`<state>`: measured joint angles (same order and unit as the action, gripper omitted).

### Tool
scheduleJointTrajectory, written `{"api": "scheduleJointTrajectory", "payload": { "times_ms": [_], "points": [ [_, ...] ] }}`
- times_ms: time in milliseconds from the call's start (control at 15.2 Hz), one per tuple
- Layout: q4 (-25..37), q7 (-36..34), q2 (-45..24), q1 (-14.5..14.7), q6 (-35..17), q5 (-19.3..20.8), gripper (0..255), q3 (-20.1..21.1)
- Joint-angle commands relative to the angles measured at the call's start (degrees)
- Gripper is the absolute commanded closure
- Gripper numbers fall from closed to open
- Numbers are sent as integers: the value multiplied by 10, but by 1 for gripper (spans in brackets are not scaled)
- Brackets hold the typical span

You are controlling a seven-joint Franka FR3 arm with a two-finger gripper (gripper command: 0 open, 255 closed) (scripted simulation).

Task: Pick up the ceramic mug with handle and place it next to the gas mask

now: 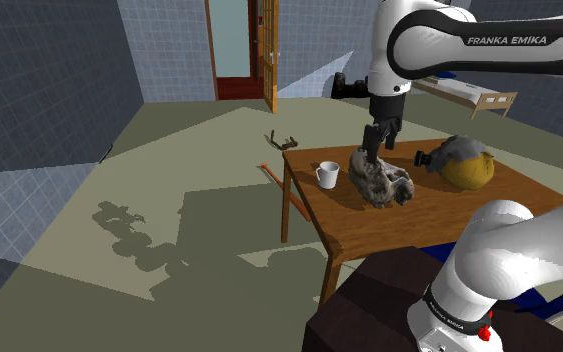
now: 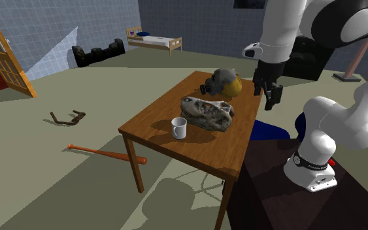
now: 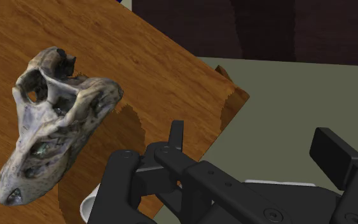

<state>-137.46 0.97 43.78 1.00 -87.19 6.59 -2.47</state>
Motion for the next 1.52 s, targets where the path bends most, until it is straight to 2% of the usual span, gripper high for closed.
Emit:
{"api": "scheduleJointTrajectory", "payload": {
  "times_ms": [0, 396, 792, 1122, 1452],
  "points": [
    [0, 0, 0, 0, 0, 0, 0, 0],
    [-5, 66, -79, -12, -100, 29, 0, -64],
    [21, 135, -184, -18, -194, 35, 0, -125],
    [64, 200, -287, -17, -261, 14, 0, -171],
    [128, 276, -401, -19, -312, -35, 0, -206]
  ]
}}
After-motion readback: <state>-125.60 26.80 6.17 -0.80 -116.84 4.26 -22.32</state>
